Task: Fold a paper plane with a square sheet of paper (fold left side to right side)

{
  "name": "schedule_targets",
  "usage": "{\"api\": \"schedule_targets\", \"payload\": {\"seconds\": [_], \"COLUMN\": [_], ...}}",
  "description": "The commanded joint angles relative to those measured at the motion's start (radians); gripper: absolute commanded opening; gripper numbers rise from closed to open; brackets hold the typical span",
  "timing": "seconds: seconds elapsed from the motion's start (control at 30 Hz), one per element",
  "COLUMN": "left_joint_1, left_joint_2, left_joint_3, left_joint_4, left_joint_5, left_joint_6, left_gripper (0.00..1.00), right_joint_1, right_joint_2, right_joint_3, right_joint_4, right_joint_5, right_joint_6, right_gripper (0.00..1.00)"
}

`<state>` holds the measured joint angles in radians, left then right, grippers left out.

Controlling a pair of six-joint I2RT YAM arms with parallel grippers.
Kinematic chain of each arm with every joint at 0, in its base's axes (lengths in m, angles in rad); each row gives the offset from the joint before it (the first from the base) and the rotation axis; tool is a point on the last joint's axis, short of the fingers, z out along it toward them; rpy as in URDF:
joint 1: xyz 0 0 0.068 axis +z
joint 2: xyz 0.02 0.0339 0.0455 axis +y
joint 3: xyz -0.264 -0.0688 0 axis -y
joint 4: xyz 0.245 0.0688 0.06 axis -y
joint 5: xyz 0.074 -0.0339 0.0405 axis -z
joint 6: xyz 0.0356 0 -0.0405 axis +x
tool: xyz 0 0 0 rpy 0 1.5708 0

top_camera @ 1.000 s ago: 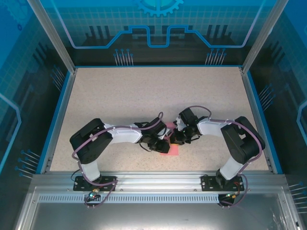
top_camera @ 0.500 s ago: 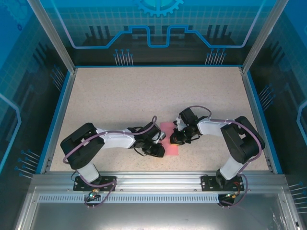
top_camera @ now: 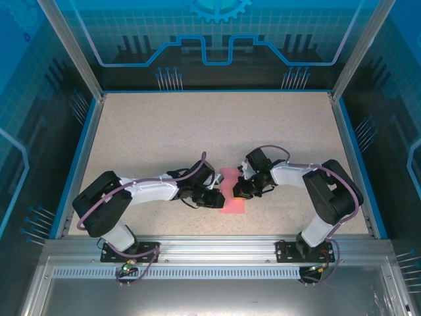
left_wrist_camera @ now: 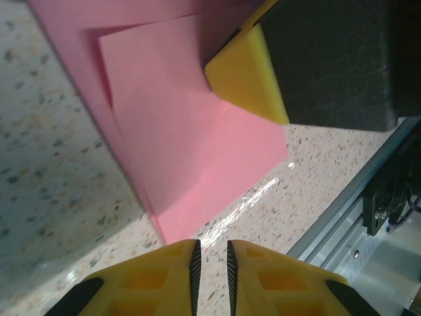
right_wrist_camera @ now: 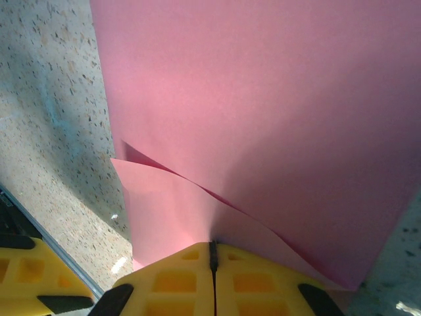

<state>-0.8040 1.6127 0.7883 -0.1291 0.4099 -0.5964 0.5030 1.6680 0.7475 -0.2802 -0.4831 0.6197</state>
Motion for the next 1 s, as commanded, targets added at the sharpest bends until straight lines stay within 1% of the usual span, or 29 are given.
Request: {"api": "schedule_targets", "payload": {"seconds": [0.0,0.23,0.37,0.53,0.77,0.97], "left_joint_1": [0.000,-0.015,-0.029,-0.050,-0.063,-0.063], "left_joint_2": [0.052,0.095,0.113,0.135,0.146,0.138], "left_joint_3": [0.031,0.020,0.024,0.043,0.042,0.042], "left_joint_4": [0.012,0.021,-0.019,-0.090,-0.111,-0.126], "left_joint_5": [0.047,0.043,-0.003,-0.067,-0.105,-0.121], "left_joint_6": [0.005,-0.001,0.006,0.022,0.019,0.023], "left_gripper": [0.21,0.21,0.21,0.21,0.21,0.20], "right_joint_1": [-0.009,-0.005,0.008,0.054,0.118,0.141], "right_joint_2": [0.023,-0.034,-0.086,-0.118,-0.067,-0.002], "right_joint_3": [-0.005,0.001,0.004,-0.009,-0.016,0.017], "right_joint_4": [-0.056,-0.055,-0.086,-0.103,-0.042,-0.025], "right_joint_5": [0.060,0.032,0.029,0.026,0.009,0.022], "right_joint_6": [-0.016,-0.025,-0.032,-0.014,0.034,0.034], "right_gripper": [0.06,0.06,0.06,0.06,0.06,0.06]}}
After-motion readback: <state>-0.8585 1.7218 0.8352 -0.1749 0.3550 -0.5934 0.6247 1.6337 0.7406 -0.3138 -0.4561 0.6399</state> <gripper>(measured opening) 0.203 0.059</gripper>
